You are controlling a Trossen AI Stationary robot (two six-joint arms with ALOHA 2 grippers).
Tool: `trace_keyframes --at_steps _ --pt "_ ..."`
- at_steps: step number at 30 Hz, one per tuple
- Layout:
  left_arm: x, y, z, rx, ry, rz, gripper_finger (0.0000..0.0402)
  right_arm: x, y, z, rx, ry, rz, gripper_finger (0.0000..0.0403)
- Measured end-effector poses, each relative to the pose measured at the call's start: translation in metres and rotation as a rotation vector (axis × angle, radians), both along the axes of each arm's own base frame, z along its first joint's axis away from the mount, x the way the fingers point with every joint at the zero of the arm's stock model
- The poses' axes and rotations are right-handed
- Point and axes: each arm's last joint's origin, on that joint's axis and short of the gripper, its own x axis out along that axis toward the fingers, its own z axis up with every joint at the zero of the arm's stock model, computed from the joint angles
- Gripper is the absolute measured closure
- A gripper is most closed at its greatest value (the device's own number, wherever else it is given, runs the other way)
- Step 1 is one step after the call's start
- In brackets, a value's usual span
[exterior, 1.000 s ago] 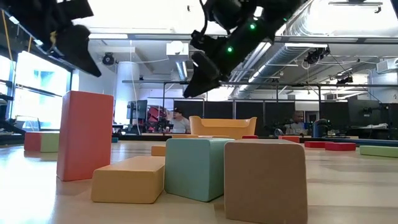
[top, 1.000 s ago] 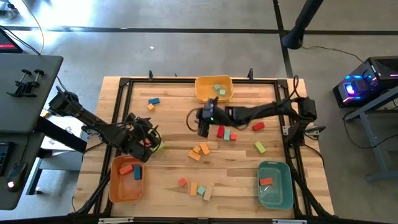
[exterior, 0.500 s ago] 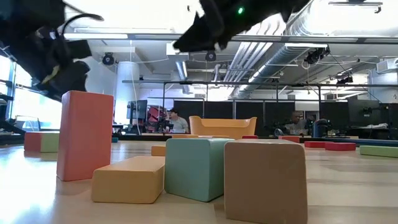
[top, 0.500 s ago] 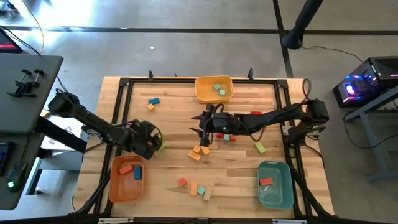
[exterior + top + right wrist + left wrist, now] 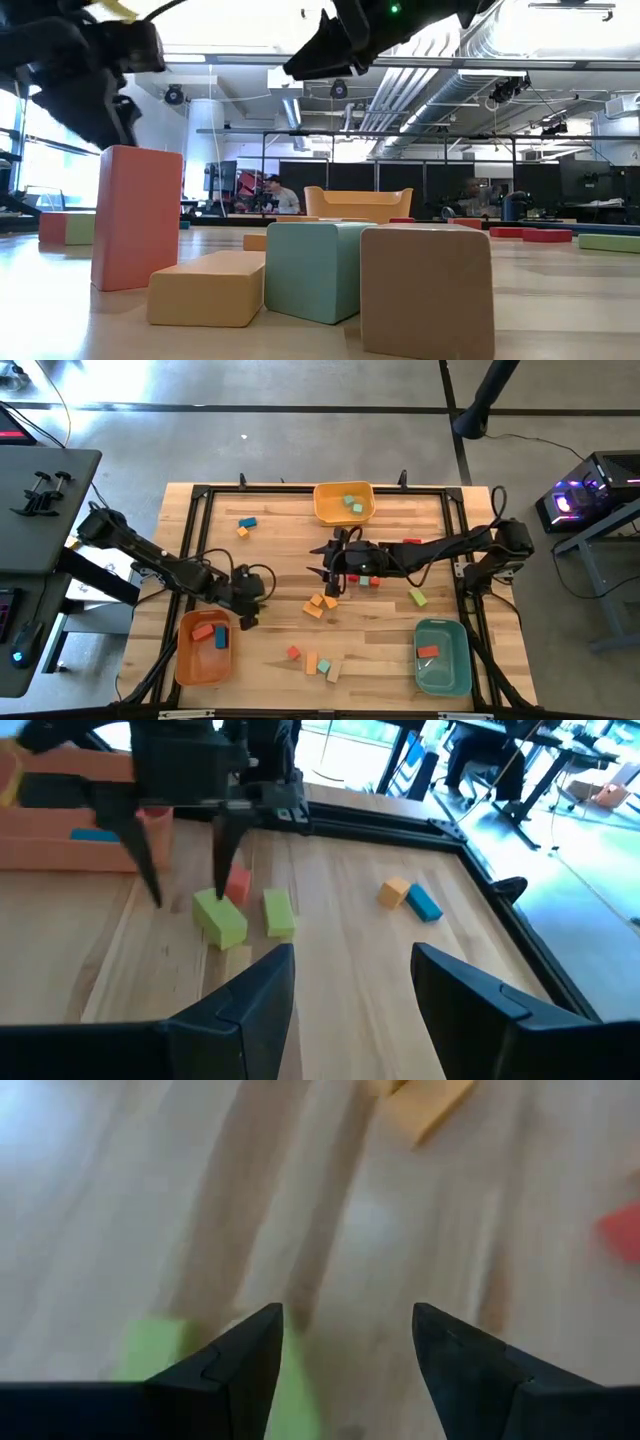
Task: Sort blocks by size
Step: Put the thick light green block into the orange bin
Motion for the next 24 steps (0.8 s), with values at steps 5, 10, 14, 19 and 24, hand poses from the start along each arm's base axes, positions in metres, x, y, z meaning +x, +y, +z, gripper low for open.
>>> trace_keyframes --at_steps 5,10,14,19,24 --pt "-0.005 0.008 -0.002 0.005 0.061 0.093 0.0192 0.000 0.004 0.000 -0.036 0.007 0.027 0.0204" --pt "-0.004 0.014 -0.012 -0.095 0.057 0.187 0.0178 -0.001 0.008 0.000 -0.037 0.014 0.038 0.0204" --pt "-0.009 0.017 -0.023 -0.099 0.072 0.227 0.0170 -0.001 0.012 0.000 -0.054 0.018 0.054 0.0204" --pt "-0.007 0.016 -0.039 -0.092 0.045 0.180 0.0176 -0.001 0.014 -0.001 -0.056 0.021 0.061 0.0204" --pt "-0.002 0.014 -0.053 -0.073 0.072 0.145 0.0204 -0.003 0.014 -0.005 -0.026 0.061 0.049 0.0204"
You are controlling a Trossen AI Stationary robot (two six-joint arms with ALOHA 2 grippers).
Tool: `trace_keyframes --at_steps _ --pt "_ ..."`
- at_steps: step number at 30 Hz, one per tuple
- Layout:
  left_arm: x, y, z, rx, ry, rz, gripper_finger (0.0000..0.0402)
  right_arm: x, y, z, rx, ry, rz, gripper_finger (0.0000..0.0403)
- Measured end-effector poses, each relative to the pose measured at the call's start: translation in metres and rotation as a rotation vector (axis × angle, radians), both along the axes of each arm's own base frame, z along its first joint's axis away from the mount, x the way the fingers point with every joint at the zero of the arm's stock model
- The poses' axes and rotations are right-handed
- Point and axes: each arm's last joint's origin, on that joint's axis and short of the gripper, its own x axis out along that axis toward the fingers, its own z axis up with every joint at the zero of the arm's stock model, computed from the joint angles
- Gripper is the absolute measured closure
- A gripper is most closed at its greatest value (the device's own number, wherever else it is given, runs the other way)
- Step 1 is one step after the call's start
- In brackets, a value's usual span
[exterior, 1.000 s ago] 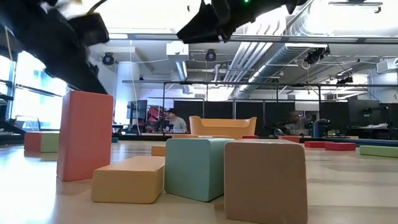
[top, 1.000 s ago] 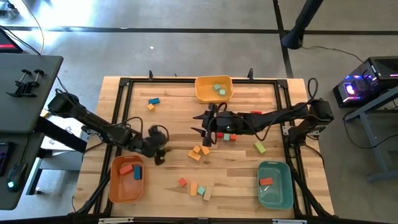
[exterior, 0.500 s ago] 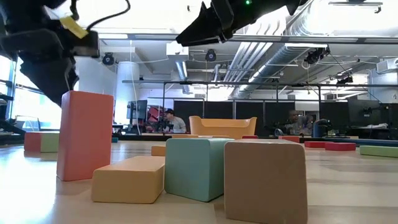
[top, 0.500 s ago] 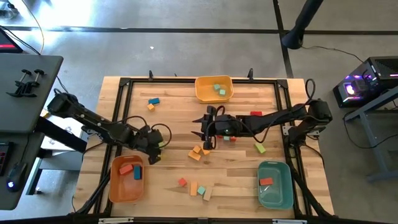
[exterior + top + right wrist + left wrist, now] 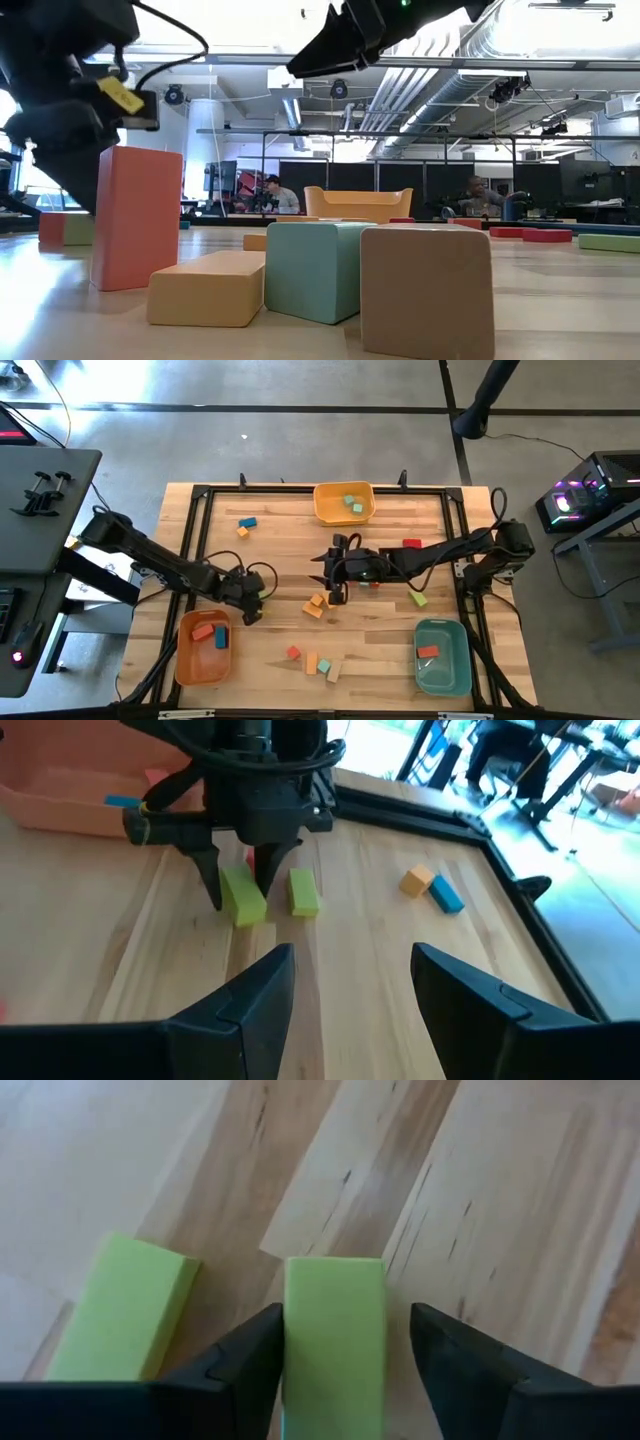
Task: Sort blocks by size
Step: Put the thick light green block into the orange bin
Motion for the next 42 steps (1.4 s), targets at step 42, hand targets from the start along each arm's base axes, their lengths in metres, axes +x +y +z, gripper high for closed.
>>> trace_keyframes --at_steps 42 --pt "-0.090 -0.146 0.052 -0.391 0.344 0.351 0.0249 -0.006 -0.005 -0.013 0.040 -0.250 0.096 0.0204"
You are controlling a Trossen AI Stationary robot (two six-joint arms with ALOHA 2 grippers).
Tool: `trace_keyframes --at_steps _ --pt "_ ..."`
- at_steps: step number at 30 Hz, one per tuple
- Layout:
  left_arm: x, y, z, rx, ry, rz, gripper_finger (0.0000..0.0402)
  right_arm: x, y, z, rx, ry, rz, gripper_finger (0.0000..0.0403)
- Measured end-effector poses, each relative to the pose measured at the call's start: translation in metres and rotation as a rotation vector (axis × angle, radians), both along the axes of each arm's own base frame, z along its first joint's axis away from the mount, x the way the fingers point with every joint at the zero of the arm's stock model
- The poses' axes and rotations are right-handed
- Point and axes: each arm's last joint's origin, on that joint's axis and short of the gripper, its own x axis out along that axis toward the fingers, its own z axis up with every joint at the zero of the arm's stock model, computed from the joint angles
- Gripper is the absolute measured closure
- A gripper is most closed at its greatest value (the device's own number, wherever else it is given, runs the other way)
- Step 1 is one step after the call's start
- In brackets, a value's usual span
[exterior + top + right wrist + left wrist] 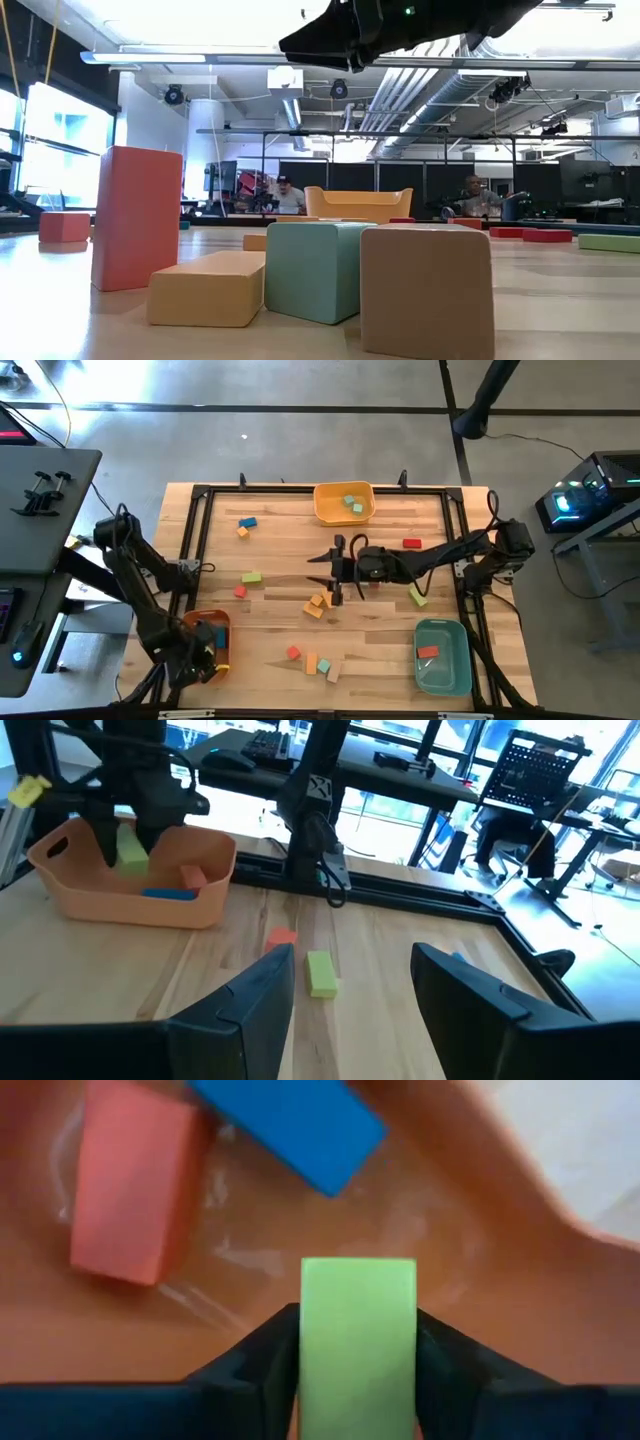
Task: Sort blocks by size
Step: Put the thick light green block into the orange bin, then put the small orange block into the yellow bin
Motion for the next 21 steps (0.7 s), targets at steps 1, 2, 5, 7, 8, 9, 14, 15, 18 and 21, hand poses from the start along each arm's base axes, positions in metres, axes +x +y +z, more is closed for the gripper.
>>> trace_keyframes --at_steps 1,2,5,7,8,9,14,15,18,21 --pt "-0.001 0.001 -0.001 0.004 0.008 0.017 0.0237 0.000 -0.001 0.000 0.002 0.001 0.004 0.0204" --pt "-0.001 0.001 -0.001 0.008 0.011 0.026 0.0227 0.000 -0.002 0.000 0.003 0.001 0.009 0.0204" --pt "-0.001 0.002 0.001 -0.007 0.008 0.026 0.0203 0.000 -0.004 0.000 0.023 0.000 0.009 0.0204" --pt "-0.002 0.004 0.005 -0.024 0.000 0.026 0.0191 0.000 -0.004 0.000 0.029 0.003 0.007 0.0204" --pt "-0.002 0.005 0.007 -0.030 -0.008 0.027 0.0186 0.000 -0.004 -0.001 0.030 0.006 0.007 0.0204" --pt "-0.002 0.006 0.010 -0.037 -0.021 0.029 0.0182 0.000 -0.004 -0.001 0.030 0.007 0.007 0.0204" --pt "0.010 0.021 0.026 0.027 -0.273 -0.034 0.0176 0.000 -0.004 -0.001 0.033 0.007 0.006 0.0204" --pt "0.015 0.025 0.029 0.083 -0.359 -0.069 0.0176 0.000 -0.004 -0.001 0.040 0.006 0.005 0.0204" --pt "0.028 0.038 0.037 0.324 -0.585 -0.175 0.0175 0.000 -0.004 -0.001 0.041 0.006 0.005 0.0204" --pt "0.043 0.057 0.039 0.519 -0.607 -0.205 0.0175 0.000 -0.001 -0.001 0.023 0.012 0.014 0.0204"
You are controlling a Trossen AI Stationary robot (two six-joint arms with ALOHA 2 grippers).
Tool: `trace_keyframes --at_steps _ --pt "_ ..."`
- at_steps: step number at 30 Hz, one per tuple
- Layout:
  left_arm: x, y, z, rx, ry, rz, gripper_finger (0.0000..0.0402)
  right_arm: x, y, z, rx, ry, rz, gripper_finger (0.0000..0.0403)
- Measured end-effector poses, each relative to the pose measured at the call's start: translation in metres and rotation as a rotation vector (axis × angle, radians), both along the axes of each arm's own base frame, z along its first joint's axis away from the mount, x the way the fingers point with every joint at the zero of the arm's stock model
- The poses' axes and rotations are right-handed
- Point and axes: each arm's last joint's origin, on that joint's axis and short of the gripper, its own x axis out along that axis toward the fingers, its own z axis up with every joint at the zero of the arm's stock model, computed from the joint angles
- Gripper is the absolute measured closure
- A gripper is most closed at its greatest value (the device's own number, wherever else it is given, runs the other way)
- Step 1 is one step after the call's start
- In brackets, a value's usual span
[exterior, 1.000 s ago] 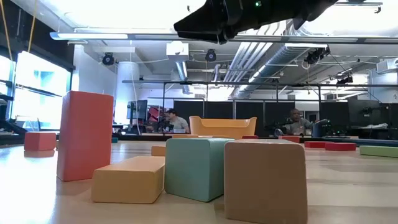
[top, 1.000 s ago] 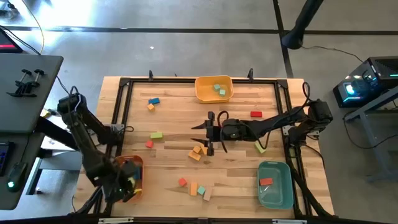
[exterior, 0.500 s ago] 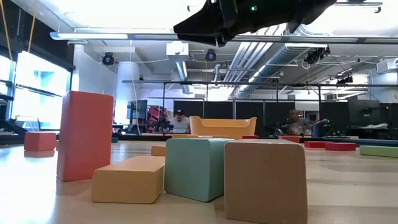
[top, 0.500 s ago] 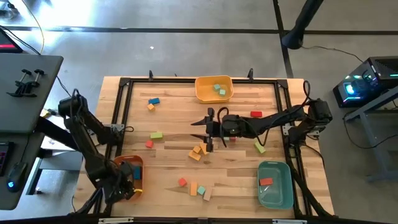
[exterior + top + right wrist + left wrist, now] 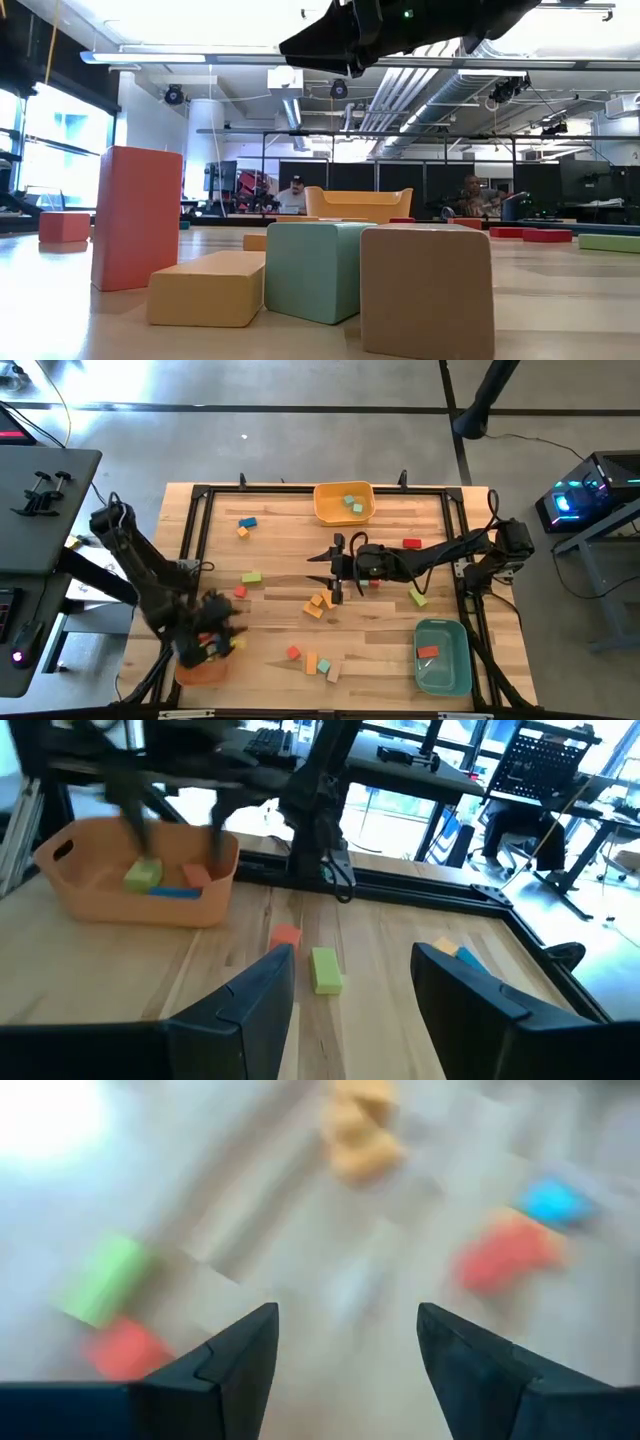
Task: Sort blocks by size
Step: Put the small orange block into the yellow bin
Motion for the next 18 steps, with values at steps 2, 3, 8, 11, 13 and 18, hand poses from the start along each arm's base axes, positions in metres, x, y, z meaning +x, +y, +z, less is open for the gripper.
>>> trace_keyframes --at_steps 2,3,8,11,13,18 --pt "0.009 0.016 -0.002 0.062 0.042 0.068 0.0175 -0.004 0.005 0.001 -0.045 0.036 -0.004 0.0204" --pt "0.013 0.024 -0.003 0.087 0.066 0.107 0.0175 -0.007 0.008 0.004 -0.071 0.046 -0.026 0.0204" --pt "0.021 0.057 -0.007 0.110 0.207 0.309 0.0174 -0.030 0.018 0.026 -0.201 0.097 -0.217 0.0204" --pt "0.017 0.069 -0.006 0.144 0.234 0.409 0.0174 -0.043 0.022 0.037 -0.231 0.110 -0.276 0.0204" --pt "0.013 0.071 -0.006 0.163 0.252 0.428 0.0174 -0.047 0.022 0.040 -0.220 0.107 -0.280 0.0204" --pt "0.010 0.070 -0.006 0.127 0.305 0.429 0.0161 -0.047 0.022 0.041 -0.197 0.102 -0.258 0.0204"
